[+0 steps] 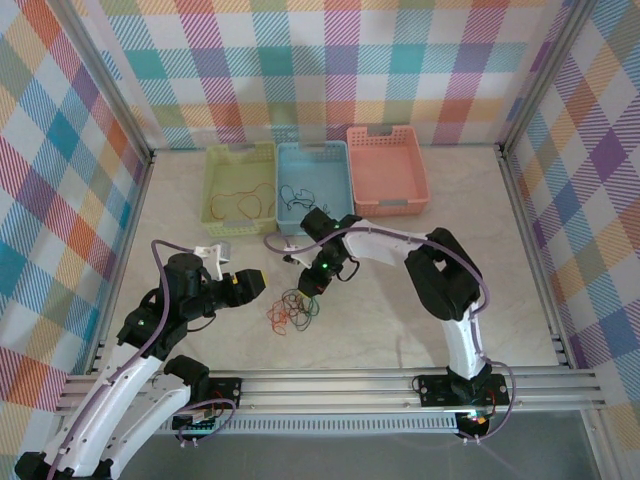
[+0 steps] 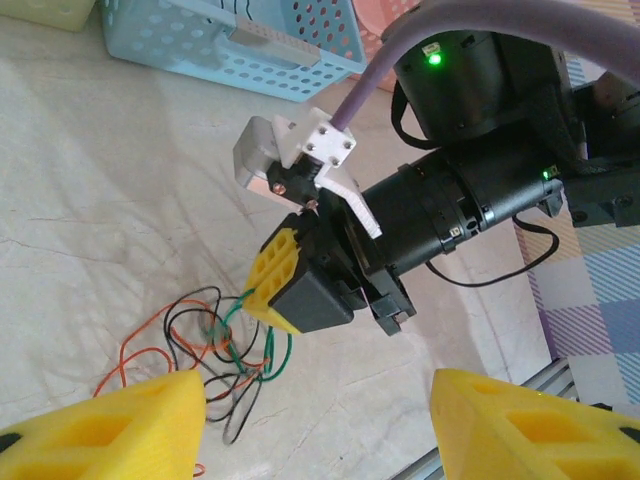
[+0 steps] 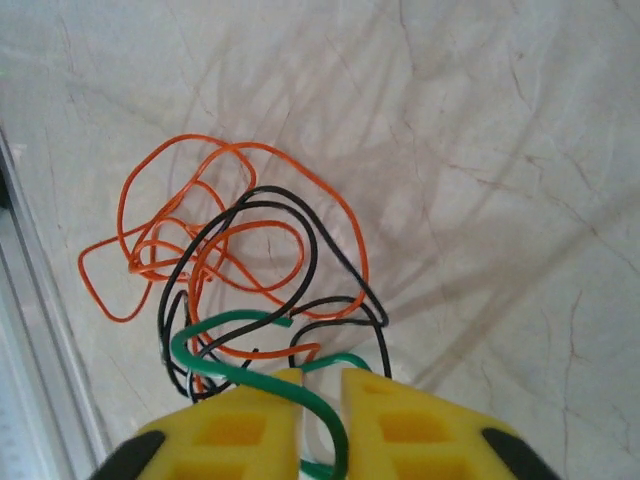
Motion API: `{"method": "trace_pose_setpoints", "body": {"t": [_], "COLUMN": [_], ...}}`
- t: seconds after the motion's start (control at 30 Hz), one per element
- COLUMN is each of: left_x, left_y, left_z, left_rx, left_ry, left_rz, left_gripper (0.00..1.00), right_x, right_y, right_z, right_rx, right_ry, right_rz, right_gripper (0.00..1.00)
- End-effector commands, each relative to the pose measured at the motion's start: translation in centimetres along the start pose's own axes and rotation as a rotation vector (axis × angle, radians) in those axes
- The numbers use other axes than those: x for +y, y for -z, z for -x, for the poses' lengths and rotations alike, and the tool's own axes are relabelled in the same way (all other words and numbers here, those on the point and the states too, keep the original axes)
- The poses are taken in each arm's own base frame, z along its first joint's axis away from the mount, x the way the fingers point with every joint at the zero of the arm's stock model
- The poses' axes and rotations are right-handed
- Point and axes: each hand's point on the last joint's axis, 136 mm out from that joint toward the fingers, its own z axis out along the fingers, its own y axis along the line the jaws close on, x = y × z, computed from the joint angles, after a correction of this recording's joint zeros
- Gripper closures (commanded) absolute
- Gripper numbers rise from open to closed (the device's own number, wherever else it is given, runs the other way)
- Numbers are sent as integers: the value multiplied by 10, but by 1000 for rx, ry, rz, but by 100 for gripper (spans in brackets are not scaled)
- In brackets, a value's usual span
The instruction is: Untangle the cables
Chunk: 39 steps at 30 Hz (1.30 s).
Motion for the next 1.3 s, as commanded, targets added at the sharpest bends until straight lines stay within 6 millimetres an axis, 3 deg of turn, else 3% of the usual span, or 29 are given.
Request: {"method": "trace_pose_setpoints", "body": {"t": [0.0, 0.23, 0.37, 0.6, 0.77, 1.07, 1.2, 1.27], "left_x": [4, -12, -27, -50, -55, -41, -43, -47], "left_y": [-3, -10, -13, -19, -38, -60, -66, -70], "left_z": [-7, -1, 8, 9, -2, -6, -2, -1], "left_rx": [17, 13, -2, -21, 3, 40, 35, 34], "left_ry": [-5, -17, -37, -131, -194, -257, -261, -267], "left_rz": [7, -85, -156, -254, -269, -161, -164, -179], "left_gripper": [38, 37, 36, 30, 30, 33, 41, 56], "right_x": [26, 60, 73, 70, 67, 71, 75, 75], "right_y": [33, 86, 102, 106, 104, 105, 106, 106], "right_z": [24, 37, 38, 38, 41, 36, 35, 35], "right_rx": [-137, -349, -434, -490, -502, -496, -494, -492], "right_ry": [95, 177, 185, 116, 81, 92, 100, 100], "right_rz": [10, 6, 37, 85, 137, 173, 191, 195], "right_gripper": [99, 100, 100, 100, 100, 100, 100, 100]}}
